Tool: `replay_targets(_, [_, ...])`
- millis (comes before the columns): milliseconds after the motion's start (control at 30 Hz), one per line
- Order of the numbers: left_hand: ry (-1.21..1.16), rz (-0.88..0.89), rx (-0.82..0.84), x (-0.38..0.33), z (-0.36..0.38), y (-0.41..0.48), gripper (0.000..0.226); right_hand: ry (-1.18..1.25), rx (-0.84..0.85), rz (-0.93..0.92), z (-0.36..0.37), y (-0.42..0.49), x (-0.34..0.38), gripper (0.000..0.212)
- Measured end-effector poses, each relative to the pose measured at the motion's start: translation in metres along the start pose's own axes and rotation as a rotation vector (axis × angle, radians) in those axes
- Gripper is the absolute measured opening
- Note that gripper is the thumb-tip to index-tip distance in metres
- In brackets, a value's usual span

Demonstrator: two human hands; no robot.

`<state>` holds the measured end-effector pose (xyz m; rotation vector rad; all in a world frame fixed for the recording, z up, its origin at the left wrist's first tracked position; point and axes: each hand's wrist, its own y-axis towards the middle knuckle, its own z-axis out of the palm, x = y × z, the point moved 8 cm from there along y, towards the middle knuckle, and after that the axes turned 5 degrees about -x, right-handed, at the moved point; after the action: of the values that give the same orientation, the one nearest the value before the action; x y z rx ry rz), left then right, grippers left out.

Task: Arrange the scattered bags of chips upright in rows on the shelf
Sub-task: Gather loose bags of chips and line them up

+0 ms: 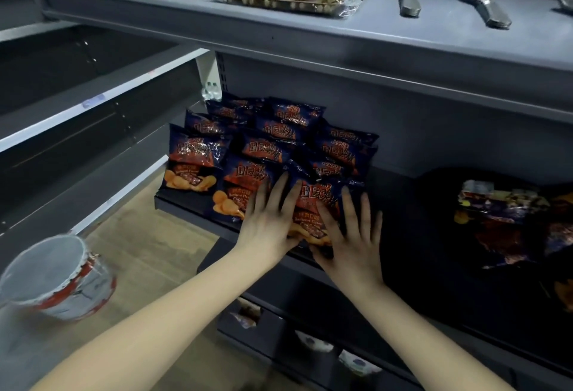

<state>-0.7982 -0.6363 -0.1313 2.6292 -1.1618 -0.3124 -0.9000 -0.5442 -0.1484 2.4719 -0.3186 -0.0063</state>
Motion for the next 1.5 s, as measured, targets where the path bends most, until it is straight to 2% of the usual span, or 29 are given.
replay_targets(133, [0.086, 0.128, 0.013, 0.004, 0.001, 0.008, 0.107, 0.031, 0.038, 0.066, 0.007, -0.001, 0.0, 0.098])
replay_targets(267, [0.104, 0.183, 0.053, 0.007, 0.005, 0.018, 0.11, 0.075, 0.101, 0.173, 0.014, -0.004, 0.001, 0.104])
replay_targets(433, [0.095, 0.231, 0.076, 0.01, 0.012, 0.023, 0.114, 0.109, 0.2, 0.266, 0.022, -0.009, 0.005, 0.101])
replay_targets(733, [0.048, 0.301, 0.072, 0.018, 0.026, 0.027, 0.115, 0.006, 0.287, 0.296, 0.024, -0.012, 0.007, 0.088])
replay_targets(1500, [0.021, 0.429, 0.002, 0.029, 0.05, 0.033, 0.112, 0.007, 0.264, 0.311, 0.023, -0.013, 0.009, 0.089])
